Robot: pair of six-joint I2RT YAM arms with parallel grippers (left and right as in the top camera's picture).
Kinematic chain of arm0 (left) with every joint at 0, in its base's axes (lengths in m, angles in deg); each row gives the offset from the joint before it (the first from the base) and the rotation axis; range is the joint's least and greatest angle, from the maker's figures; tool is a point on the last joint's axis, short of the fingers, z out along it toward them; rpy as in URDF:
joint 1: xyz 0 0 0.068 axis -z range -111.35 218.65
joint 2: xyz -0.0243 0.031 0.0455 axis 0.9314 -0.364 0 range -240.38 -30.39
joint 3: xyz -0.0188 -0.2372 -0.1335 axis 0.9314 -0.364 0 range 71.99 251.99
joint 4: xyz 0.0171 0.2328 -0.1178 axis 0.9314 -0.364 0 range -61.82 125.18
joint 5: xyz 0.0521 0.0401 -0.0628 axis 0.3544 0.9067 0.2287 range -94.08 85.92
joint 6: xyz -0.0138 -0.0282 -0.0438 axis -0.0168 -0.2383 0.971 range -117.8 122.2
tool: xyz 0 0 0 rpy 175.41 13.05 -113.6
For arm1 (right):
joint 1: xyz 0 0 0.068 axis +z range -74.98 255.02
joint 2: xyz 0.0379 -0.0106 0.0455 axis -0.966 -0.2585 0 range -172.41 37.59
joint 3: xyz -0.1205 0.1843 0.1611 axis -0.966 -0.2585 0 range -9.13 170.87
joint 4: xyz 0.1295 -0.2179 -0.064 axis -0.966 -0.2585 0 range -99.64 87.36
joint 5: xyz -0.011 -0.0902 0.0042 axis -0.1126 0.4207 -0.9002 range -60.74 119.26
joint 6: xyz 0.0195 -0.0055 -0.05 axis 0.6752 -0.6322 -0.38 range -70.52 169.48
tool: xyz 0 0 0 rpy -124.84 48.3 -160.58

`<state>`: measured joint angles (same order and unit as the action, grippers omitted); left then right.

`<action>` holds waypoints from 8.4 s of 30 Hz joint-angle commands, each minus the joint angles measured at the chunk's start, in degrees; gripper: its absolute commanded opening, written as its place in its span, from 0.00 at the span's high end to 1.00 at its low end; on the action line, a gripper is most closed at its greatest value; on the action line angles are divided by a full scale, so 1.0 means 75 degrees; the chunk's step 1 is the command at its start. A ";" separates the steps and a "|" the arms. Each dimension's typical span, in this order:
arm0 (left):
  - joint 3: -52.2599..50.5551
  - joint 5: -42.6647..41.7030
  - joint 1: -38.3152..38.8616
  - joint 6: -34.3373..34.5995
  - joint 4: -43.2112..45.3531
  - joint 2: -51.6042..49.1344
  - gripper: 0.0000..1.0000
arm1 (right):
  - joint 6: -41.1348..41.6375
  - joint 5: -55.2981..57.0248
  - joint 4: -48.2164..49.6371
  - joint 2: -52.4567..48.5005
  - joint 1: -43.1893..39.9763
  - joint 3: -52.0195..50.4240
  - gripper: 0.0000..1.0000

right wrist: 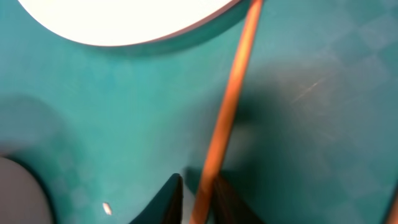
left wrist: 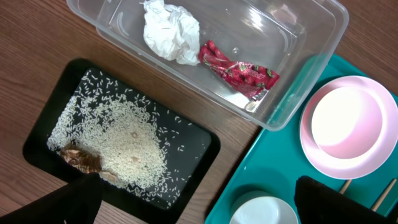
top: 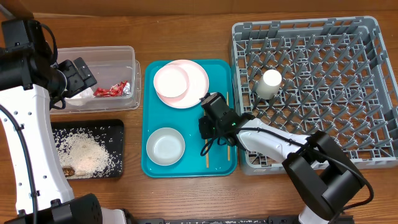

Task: Sort waste into correct bins and load items into the dishwasher
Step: 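Close the right gripper on one wooden chopstick, then carry the chopstick with the right gripper into the rack and release, then move the right gripper back to the remaining chopstick on the tray, then close the right gripper on the second wooden chopstick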

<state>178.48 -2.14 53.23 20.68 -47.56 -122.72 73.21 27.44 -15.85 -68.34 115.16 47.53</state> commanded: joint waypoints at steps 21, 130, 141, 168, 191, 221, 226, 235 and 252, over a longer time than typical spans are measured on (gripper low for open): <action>0.0000 -0.0055 -0.0041 0.0111 0.0009 -0.0038 0.00 | 0.0845 0.0819 -0.0283 -0.0079 0.0017 -0.0047 0.92; 0.0000 -0.0055 -0.0041 0.0111 0.0009 -0.0038 0.00 | 0.2110 -0.1719 -0.2713 0.2151 -0.1609 0.1597 0.00; 0.0000 -0.0055 -0.0041 0.0111 0.0009 -0.0038 0.00 | 0.2468 -0.1475 -0.2661 0.2151 -0.0892 0.1597 0.57; 0.0000 -0.0055 -0.0041 0.0111 0.0009 -0.0038 0.00 | 0.2439 0.2806 -0.2938 -0.0254 0.0303 0.1591 0.51; 0.0000 -0.0055 -0.0041 0.0111 0.0009 -0.0038 0.00 | 0.2442 0.2294 -0.3136 -0.0697 0.0297 0.1591 0.32; 0.0000 -0.0055 -0.0041 0.0111 0.0012 -0.0038 0.00 | 0.2407 0.1699 -0.2943 -0.0697 0.0297 0.1591 0.65; 0.0000 -0.0055 -0.0041 0.0111 0.0012 -0.0038 0.00 | 0.2355 0.1865 -0.2946 -0.0699 0.0297 0.1591 0.72; 0.0000 -0.0055 -0.0041 0.0111 0.0012 -0.0038 0.00 | 0.2180 0.1982 -0.2940 -0.0702 0.0297 0.1591 0.81; 0.0000 -0.0055 -0.0041 0.0111 0.0012 -0.0038 0.00 | 0.2180 0.1985 -0.2967 -0.0702 0.0297 0.1591 0.90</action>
<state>178.48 -2.14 53.21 20.68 -47.54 -122.72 89.64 41.71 -38.04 -72.86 117.39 59.34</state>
